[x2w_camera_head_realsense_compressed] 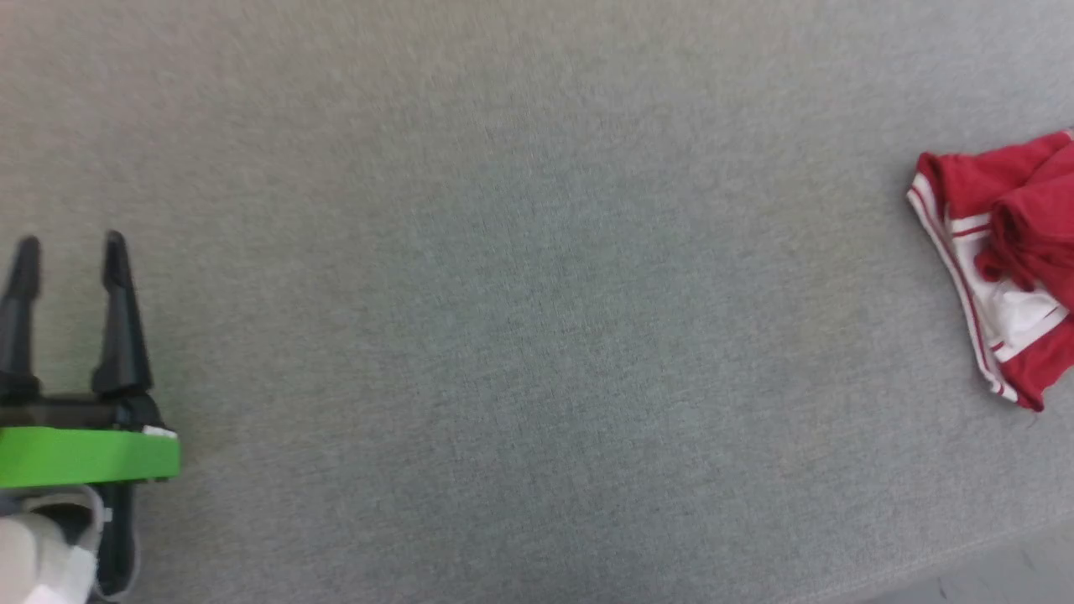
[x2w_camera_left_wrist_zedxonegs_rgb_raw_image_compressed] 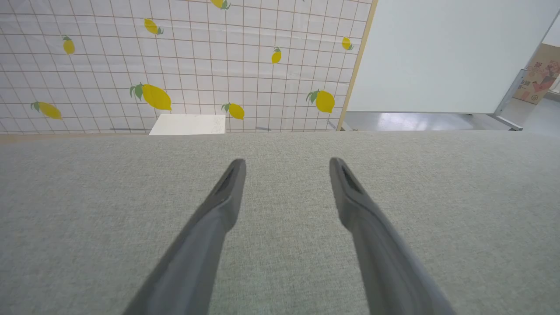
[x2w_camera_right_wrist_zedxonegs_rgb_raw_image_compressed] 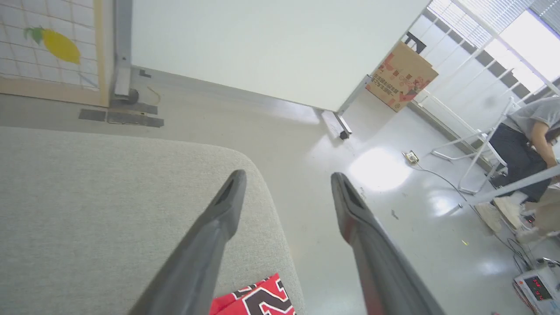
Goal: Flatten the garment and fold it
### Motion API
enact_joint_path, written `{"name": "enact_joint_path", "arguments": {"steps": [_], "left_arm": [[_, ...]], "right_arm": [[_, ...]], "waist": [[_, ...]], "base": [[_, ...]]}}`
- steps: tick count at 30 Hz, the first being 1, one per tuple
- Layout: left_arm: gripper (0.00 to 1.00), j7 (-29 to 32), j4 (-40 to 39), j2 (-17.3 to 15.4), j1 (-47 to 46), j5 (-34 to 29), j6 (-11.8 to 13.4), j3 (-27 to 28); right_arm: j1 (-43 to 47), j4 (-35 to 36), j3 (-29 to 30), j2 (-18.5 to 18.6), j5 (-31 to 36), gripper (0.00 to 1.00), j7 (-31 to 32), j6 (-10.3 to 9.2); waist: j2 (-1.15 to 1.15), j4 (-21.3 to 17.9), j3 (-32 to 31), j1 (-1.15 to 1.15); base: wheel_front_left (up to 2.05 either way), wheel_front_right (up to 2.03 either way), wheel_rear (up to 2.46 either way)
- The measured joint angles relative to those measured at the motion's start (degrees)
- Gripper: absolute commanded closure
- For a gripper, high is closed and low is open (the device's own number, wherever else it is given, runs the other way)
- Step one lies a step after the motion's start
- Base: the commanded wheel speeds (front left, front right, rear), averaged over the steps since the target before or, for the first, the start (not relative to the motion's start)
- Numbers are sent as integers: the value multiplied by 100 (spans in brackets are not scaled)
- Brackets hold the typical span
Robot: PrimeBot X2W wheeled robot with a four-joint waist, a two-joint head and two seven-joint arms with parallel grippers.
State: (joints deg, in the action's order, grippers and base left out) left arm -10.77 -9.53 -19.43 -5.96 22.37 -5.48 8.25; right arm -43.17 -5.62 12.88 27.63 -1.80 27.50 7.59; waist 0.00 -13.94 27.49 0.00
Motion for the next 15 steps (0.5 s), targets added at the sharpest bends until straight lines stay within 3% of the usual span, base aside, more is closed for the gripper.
{"name": "enact_joint_path", "arguments": {"steps": [5, 15], "left_arm": [[0, -138, 355, 212, 15, 34, 51, -103], [0, -294, 694, 476, 167, 77, 174, -54]], "right_arm": [[-133, 298, -620, -375, -581, 0, -749, 0], [186, 483, -1273, -1957, -755, 0, -2750, -3]], "waist": [[0, 100, -522, 0], [0, 468, -1528, 0]], "base": [[0, 0, 0], [0, 0, 0]]}}
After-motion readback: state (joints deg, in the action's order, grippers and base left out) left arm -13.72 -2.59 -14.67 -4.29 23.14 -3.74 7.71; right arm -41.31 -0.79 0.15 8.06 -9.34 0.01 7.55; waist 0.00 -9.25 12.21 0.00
